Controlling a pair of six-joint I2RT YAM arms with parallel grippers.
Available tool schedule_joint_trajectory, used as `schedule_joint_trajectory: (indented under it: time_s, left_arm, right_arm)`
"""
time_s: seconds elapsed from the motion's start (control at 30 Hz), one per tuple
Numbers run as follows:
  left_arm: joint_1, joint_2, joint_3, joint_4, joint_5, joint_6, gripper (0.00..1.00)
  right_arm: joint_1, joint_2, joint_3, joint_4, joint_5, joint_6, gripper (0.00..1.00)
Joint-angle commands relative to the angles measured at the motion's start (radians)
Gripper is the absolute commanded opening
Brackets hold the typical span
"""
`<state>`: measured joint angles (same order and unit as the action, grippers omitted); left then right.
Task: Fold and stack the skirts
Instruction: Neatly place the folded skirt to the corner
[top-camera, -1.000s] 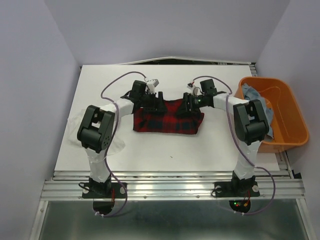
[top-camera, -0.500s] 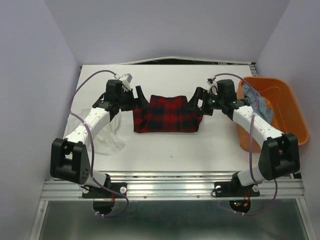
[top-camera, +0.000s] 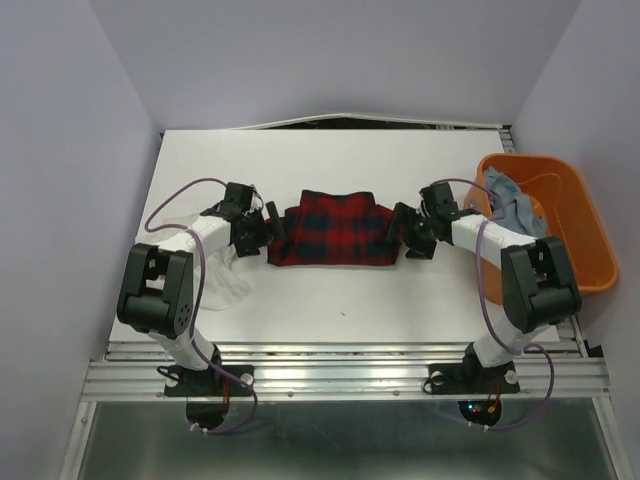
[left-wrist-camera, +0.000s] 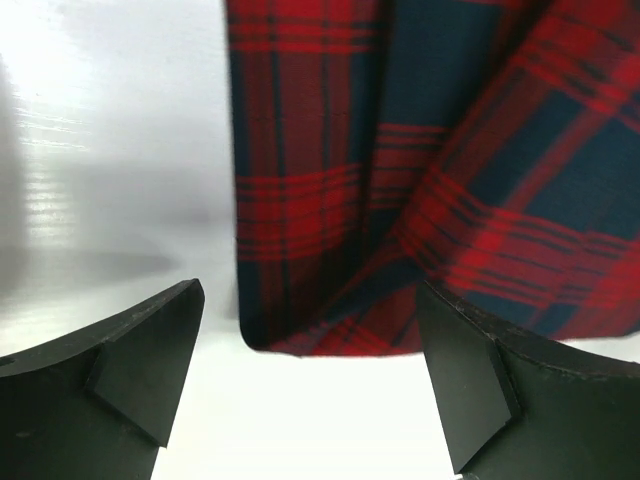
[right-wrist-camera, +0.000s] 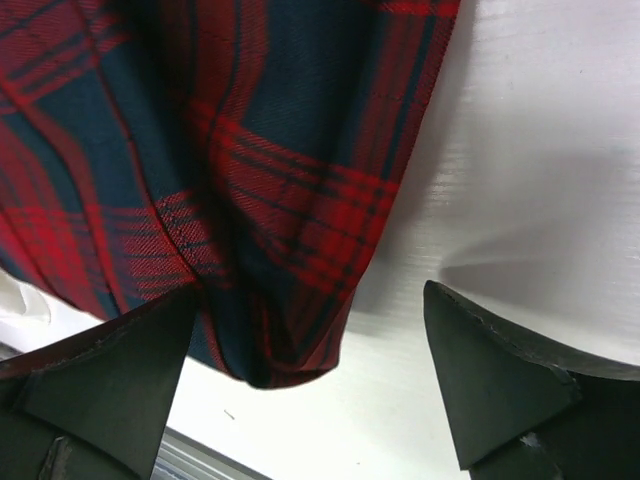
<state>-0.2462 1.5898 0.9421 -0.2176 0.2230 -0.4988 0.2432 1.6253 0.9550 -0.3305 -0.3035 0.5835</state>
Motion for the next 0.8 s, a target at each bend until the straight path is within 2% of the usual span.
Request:
schedule_joint_trajectory:
  time_s: [0.0, 0.17, 0.27, 0.37, 0.6, 0.63, 0.7, 0.73, 0.77]
  left_arm:
    - [0.007, 0.058, 0.018, 0.032, 0.018, -0.017, 0.98]
    - [0.024, 0.127, -0.009, 0.148, 0.238, -0.038, 0.98]
    - [0.025, 0.134, -0.037, 0.21, 0.282, -0.055, 0.98]
    - [0.025, 0.156, -0.062, 0.279, 0.305, -0.066, 0.98]
    - [0.027, 0.217, -0.045, 0.322, 0.277, -0.067, 0.98]
    - [0.022, 0.234, -0.031, 0.323, 0.277, -0.061, 0.96]
    - [0.012, 0.243, -0.017, 0.314, 0.265, -0.047, 0.83]
    - [0.002, 0.243, -0.008, 0.311, 0.259, -0.038, 0.65]
    - [-0.004, 0.239, -0.005, 0.307, 0.242, -0.034, 0.54]
  right_arm:
    - [-0.002, 0.024, -0.024, 0.122, -0.049, 0.018, 1.0]
    - [-0.002, 0.035, -0.073, 0.246, -0.126, 0.026, 1.0]
    - [-0.002, 0.028, -0.108, 0.31, -0.152, 0.026, 1.0]
    - [-0.002, 0.03, -0.125, 0.355, -0.167, 0.019, 1.0]
    - [-0.002, 0.074, -0.117, 0.383, -0.143, 0.01, 1.0]
    - [-0.002, 0.087, -0.114, 0.392, -0.151, 0.013, 0.97]
    - [0.007, 0.097, -0.108, 0.406, -0.152, 0.013, 0.94]
    - [0.007, 0.103, -0.101, 0.407, -0.149, 0.016, 0.91]
    - [0.016, 0.108, -0.098, 0.41, -0.145, 0.018, 0.89]
